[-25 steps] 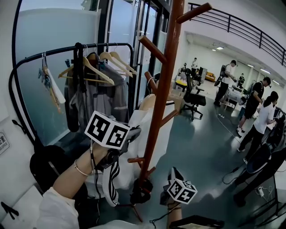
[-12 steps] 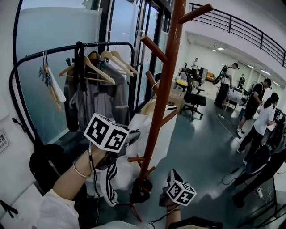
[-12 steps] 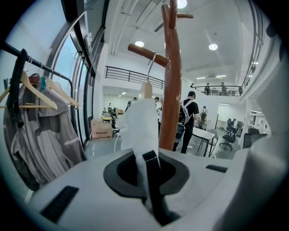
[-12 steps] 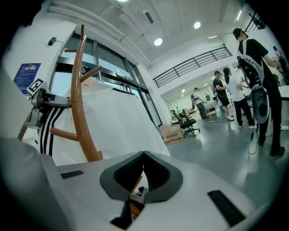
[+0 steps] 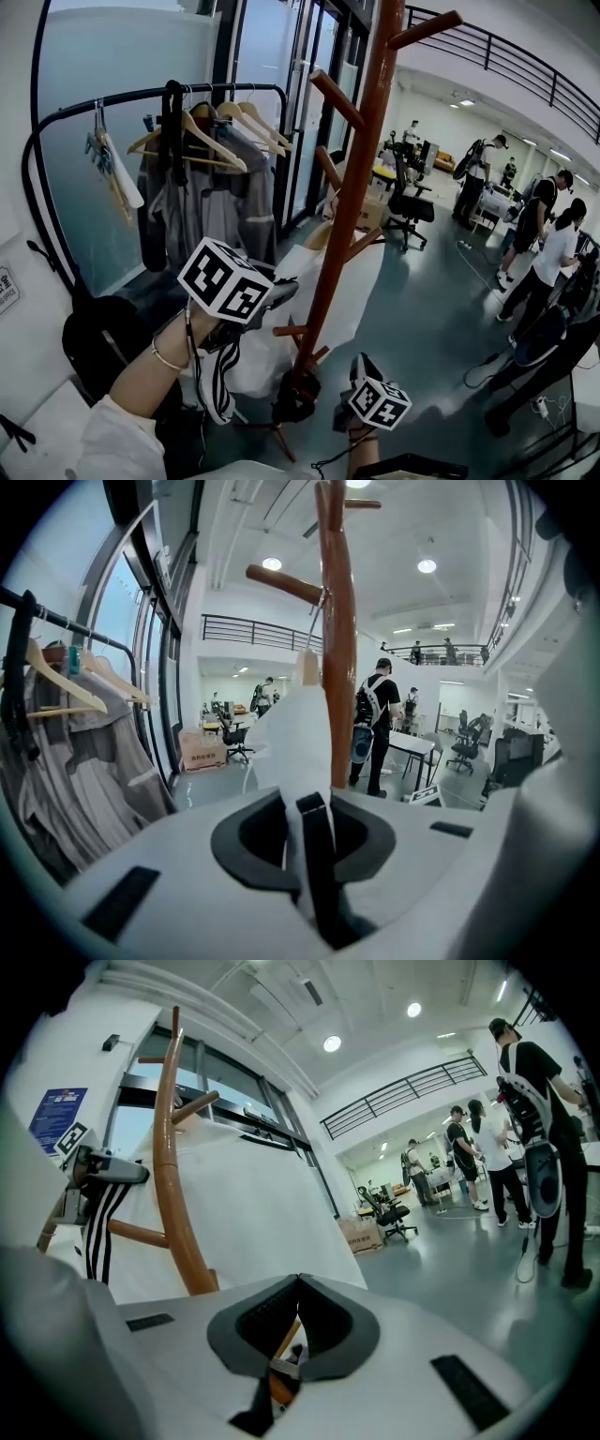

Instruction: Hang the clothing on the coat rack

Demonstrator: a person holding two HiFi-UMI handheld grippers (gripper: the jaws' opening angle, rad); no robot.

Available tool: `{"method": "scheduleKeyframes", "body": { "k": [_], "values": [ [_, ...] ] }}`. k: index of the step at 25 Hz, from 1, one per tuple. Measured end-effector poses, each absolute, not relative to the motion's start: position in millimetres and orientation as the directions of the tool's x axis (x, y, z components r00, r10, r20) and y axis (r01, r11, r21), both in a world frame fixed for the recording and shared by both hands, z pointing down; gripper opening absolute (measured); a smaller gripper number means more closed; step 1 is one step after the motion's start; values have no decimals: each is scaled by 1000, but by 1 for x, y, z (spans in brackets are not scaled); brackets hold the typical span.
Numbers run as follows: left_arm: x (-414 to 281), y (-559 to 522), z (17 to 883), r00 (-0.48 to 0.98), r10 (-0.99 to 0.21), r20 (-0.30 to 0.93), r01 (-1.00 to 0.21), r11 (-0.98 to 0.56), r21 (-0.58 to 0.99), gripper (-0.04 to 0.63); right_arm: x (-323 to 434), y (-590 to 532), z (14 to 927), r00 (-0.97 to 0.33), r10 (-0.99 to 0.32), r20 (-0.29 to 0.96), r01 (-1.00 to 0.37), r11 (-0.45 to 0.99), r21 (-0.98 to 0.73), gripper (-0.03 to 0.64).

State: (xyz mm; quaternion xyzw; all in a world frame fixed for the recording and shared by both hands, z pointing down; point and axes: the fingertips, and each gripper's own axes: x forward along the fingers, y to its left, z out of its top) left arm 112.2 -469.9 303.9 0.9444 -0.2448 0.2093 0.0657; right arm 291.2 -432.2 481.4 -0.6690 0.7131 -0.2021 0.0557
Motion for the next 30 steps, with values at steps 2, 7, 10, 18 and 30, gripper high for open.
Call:
{"method": "scheduleKeyframes", "body": {
  "k": [2,7,10,18,30],
  "values": [
    [112,-468,304,793,-428,433,-482,-876,16,49,290,-432,480,-101,-976,192,-933,26,-360,23],
    [110,-461,305,794,-415,443,-468,-884,11,62,286,-431,480,-107,-974,200,-935,30,-352,23],
    [109,-462,306,797,-413,441,-460,-888,0,77,283,-432,480,-109,-975,196,-933,32,-358,23],
    [109,-445,298,842,-364,398,-392,-920,-10,127,275,-427,478,-106,-975,195,-934,30,-356,23],
    [77,-434,267,912,-403,77,-410,-905,113,132,253,-414,476,-91,-975,205,-942,17,-335,23]
  ]
}}
